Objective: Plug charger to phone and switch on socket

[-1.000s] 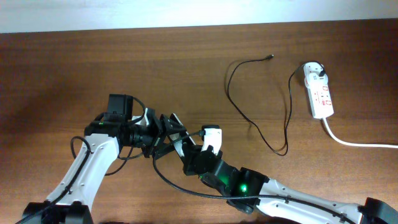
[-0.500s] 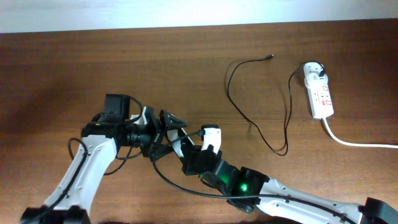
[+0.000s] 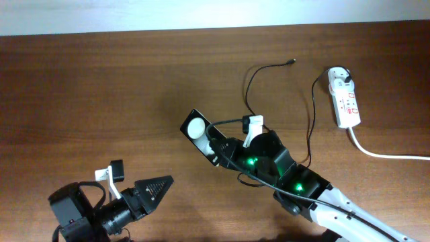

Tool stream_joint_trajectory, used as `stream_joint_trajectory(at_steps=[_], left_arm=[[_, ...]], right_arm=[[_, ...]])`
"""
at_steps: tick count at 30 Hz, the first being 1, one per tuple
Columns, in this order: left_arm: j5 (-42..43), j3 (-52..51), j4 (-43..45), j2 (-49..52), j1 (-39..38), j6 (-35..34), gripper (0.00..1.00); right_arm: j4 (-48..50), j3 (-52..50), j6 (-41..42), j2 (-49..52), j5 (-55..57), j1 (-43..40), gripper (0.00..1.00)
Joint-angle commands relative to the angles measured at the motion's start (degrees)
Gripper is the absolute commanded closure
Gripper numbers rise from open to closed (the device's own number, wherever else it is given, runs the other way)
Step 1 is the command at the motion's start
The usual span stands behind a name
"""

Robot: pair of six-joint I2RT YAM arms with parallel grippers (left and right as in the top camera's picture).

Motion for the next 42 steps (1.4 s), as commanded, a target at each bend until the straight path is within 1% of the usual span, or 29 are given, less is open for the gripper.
stream_joint_trajectory(at_steps=[1, 2, 3, 4, 6, 8, 10, 11, 13, 14, 15, 18, 19, 20, 21, 24, 25, 27, 28, 30, 32, 33, 34, 37, 40, 42], left_arm=[[6.54, -10.49, 10.64, -0.33, 6.29, -10.86, 0.01], [6.51, -12.11, 13.42, -0.33, 7.04, -13.97, 0.01], [5.42, -14.25, 18.47, -0.33, 7.34, -20.39, 0.01], [3.02, -14.6, 22.27, -0.33, 7.28, -24.87, 0.01], [1.49, -14.6, 29.75, -0.31, 6.71, -30.05, 0.01], [-3.91, -14.6, 39.01, 1.18, 3.65, -36.54, 0.0], [-9.05, -14.6, 52.81, 5.68, -3.34, -43.82, 0.01], [-11.45, -14.6, 57.46, 8.76, -7.39, -46.34, 0.01], [-16.09, -14.6, 61.94, 17.16, -16.46, -50.93, 0.0], [-16.87, -14.6, 66.73, 23.76, -21.73, -55.04, 0.0], [-16.79, -14.6, 72.72, 27.85, -24.24, -57.77, 0.0], [-16.9, -14.6, 92.3, 38.45, -30.1, -71.78, 0.0], [-16.9, -14.6, 94.77, 40.37, -30.84, -74.84, 0.0], [-16.9, -14.6, 95.82, 42.12, -31.26, -78.29, 0.02], [-16.9, -14.6, 95.76, 42.91, -31.26, -79.97, 0.04], [-16.9, -14.6, 95.82, 43.17, -31.26, -82.05, 0.13], [-16.87, -14.6, 96.28, 43.17, -31.26, -83.91, 0.16], [-16.9, -14.6, 99.19, 43.17, -31.26, -84.35, 0.16], [-16.9, -14.6, 99.36, 43.17, -31.26, -84.35, 0.22], [-16.9, -14.6, 99.36, 43.17, -31.26, -84.35, 0.36], [-17.53, -14.6, 99.34, 43.17, -31.26, -84.35, 0.42], [-19.04, -14.6, 99.34, 43.17, -31.26, -84.35, 0.51], [-19.5, -14.6, 99.34, 43.17, -31.26, -84.32, 0.55], [-20.24, -14.6, 99.16, 43.17, -31.26, -84.3, 0.63], [-21.09, -14.6, 99.16, 43.17, -31.26, -84.3, 0.78], [-21.22, -14.6, 99.16, 43.17, -31.26, -84.3, 0.84]], right_arm=[[0.79, 0.7, 1.51, -1.4, -5.46, -1.29, 0.96], [0.79, 0.7, 1.51, -1.4, -5.44, -1.29, 0.96], [0.79, 0.7, 1.51, -1.33, -5.44, -1.29, 0.96], [0.79, 0.7, 1.49, -1.29, -5.2, -1.29, 0.96], [0.76, 0.7, 1.49, -1.29, -4.81, -1.29, 0.96], [0.33, 0.7, 1.46, -1.29, -4.66, -1.29, 0.96], [-1.38, 0.7, 1.49, -1.29, -2.36, -1.29, 0.96], [-1.2, 0.7, 1.51, -1.29, -1.11, -1.29, 0.96], [-0.76, 0.7, 2.21, -1.29, 4.33, -1.29, 0.96], [-0.68, 0.7, 5.97, -1.29, 4.94, -1.29, 0.96], [-0.68, 0.7, 8.37, -1.29, 4.92, -1.29, 0.96], [-0.7, 0.7, 14.34, -1.29, 3.96, -1.25, 0.96], [-0.72, 0.7, 15.67, -1.29, 3.69, -0.87, 0.96], [-0.68, 0.7, 16.09, -1.29, 3.82, -0.37, 0.96], [-0.42, 0.7, 17.03, -1.27, 4.13, 0.26, 0.96], [-0.42, 0.7, 25.62, 0.17, 4.33, 1.44, 0.96], [0.96, 0.7, 26.8, 1.68, 4.24, 2.05, 0.96], [5.62, 0.7, 26.82, 4.31, 4.26, 3.82, 0.96], [7.82, 0.7, 26.95, 5.6, 4.28, 4.79, 0.96], [8.11, 0.7, 27.02, 6.88, 4.24, 5.22, 0.96], [8.11, 0.7, 26.99, 6.88, 4.02, 5.22, 0.96], [7.91, 0.7, 26.99, 6.88, 2.12, 5.22, 0.96], [7.89, 0.7, 26.99, 6.88, 1.57, 5.22, 0.96], [7.93, 0.7, 27.04, 6.86, -0.31, 5.2, 0.96], [7.93, 0.7, 27.02, 6.86, -1.22, 5.11, 0.96], [7.87, 0.7, 26.99, 6.86, -1.2, 5.11, 0.94]])
